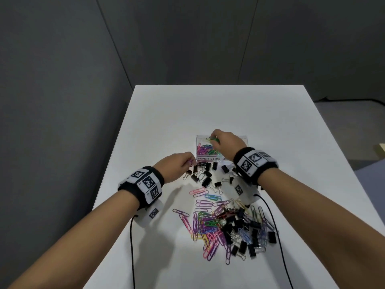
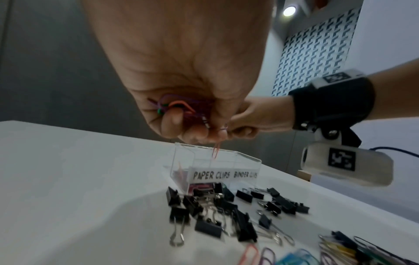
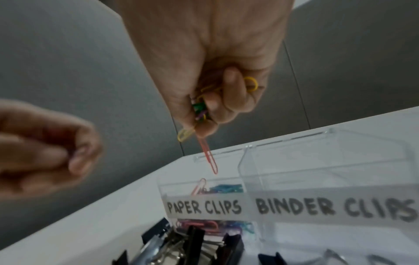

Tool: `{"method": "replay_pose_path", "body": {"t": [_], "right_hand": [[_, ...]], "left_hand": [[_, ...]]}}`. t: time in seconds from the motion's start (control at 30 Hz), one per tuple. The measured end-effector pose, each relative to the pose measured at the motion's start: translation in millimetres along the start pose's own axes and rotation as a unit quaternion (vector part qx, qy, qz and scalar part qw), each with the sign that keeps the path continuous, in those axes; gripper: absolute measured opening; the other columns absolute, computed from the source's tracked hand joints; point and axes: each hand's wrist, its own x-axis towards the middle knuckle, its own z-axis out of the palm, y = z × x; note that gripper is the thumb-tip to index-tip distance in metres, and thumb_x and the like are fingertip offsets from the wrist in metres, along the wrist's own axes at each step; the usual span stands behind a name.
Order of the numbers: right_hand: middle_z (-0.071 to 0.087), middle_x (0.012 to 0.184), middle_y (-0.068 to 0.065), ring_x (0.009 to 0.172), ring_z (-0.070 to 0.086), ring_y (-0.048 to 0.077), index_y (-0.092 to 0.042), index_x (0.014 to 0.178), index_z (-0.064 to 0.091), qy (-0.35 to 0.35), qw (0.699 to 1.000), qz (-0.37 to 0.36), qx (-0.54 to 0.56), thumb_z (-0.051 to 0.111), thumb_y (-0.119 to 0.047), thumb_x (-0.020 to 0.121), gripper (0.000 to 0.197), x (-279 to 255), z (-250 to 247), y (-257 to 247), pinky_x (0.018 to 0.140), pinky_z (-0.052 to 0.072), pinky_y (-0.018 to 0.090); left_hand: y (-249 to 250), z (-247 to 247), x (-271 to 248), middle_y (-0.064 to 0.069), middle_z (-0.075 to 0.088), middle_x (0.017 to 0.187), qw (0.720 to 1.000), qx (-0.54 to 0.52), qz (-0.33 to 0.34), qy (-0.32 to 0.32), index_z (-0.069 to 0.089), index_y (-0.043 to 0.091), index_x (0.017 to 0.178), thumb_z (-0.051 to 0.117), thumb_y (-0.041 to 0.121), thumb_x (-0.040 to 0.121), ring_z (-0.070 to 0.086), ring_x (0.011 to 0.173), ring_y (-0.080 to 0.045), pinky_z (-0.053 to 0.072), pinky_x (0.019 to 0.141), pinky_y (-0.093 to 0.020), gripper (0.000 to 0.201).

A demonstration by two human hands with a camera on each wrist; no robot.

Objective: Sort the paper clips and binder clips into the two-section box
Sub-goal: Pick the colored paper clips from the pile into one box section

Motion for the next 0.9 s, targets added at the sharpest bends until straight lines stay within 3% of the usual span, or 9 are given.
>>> {"method": "replay_pose_path", "body": {"t": [0.1,0.27,0.37,0.53,0.63,0.73,0.8,0.9], "right_hand": [[0.065,0.111,0.012,0.094,0.062,0.027,-0.008,0.114,0.055,-0.056,0.997,0.029,-0.041,0.044,-0.021,0.096,0.024,23.0,15.9,0.2,0.079,0.05,0.035],[0.059,0.125,0.012,0.11,0.058,0.028,-0.012,0.128,0.048,-0.095,0.995,0.032,0.006,0.054,-0.017,0.091,0.038,39.5,26.5,0.2,0.093,0.048,0.036],[0.057,0.13,0.012,0.116,0.056,0.026,-0.011,0.132,0.047,-0.079,0.995,0.004,0.058,0.048,-0.011,0.093,0.039,32.9,19.4,2.9,0.097,0.045,0.034],[0.066,0.111,0.011,0.099,0.061,0.026,-0.007,0.111,0.06,0.008,0.996,-0.013,0.087,0.045,-0.007,0.094,0.023,-5.1,10.4,18.7,0.089,0.05,0.033],[0.066,0.1,0.008,0.086,0.063,0.023,-0.008,0.101,0.061,-0.041,0.997,-0.029,0.06,0.048,-0.013,0.095,0.016,-38.8,20.5,26.7,0.077,0.052,0.028],[0.067,0.102,0.007,0.085,0.06,0.018,-0.009,0.101,0.062,-0.108,0.992,-0.061,-0.011,0.047,-0.014,0.094,0.017,-61.1,39.8,33.1,0.07,0.04,0.019],[0.065,0.104,0.009,0.09,0.059,0.022,-0.008,0.101,0.061,-0.134,0.987,-0.072,-0.045,0.046,-0.013,0.093,0.017,-69.2,50.8,35.7,0.07,0.037,0.023],[0.061,0.108,0.01,0.097,0.057,0.026,-0.006,0.106,0.06,-0.149,0.984,-0.078,-0.058,0.047,-0.015,0.093,0.02,-75.9,61.3,32.6,0.074,0.041,0.031]], "left_hand": [[-0.2,-11.8,11.2,-0.003,0.062,0.106,0.999,0.04,-0.011,0.009,0.055,0.014,0.116,0.035,0.015,0.098,0.051,0.085,-0.018,0.038,0.075,-0.028,0.027],[-3.1,-23.1,29.1,-0.004,0.057,0.128,0.996,0.086,-0.028,-0.021,0.052,0.016,0.123,0.038,0.012,0.094,0.054,0.113,-0.023,0.042,0.092,-0.032,0.033],[0.6,-24.9,44.6,-0.007,0.053,0.131,0.995,0.09,-0.014,-0.031,0.052,0.016,0.124,0.036,0.01,0.094,0.051,0.117,-0.025,0.04,0.095,-0.033,0.035],[20.8,-18.7,80.5,-0.012,0.052,0.126,0.992,0.123,0.027,-0.018,0.05,0.016,0.127,0.037,0.001,0.092,0.047,0.119,-0.027,0.039,0.097,-0.037,0.04],[31.8,-7.0,98.3,-0.012,0.049,0.128,0.986,0.155,0.043,-0.048,0.047,0.016,0.132,0.038,-0.006,0.089,0.045,0.12,-0.028,0.039,0.098,-0.036,0.049],[33.3,3.3,106.1,-0.011,0.05,0.13,0.983,0.162,0.051,-0.076,0.049,0.016,0.131,0.041,0.003,0.092,0.05,0.12,-0.03,0.04,0.098,-0.035,0.042],[33.9,4.1,102.5,-0.008,0.05,0.133,0.982,0.165,0.058,-0.076,0.05,0.016,0.133,0.044,0.008,0.092,0.05,0.121,-0.028,0.04,0.1,-0.035,0.042],[35.2,1.4,82.2,-0.005,0.053,0.131,0.983,0.158,0.094,0.004,0.058,0.016,0.124,0.045,0.012,0.092,0.051,0.119,-0.025,0.044,0.096,-0.036,0.035]]}}
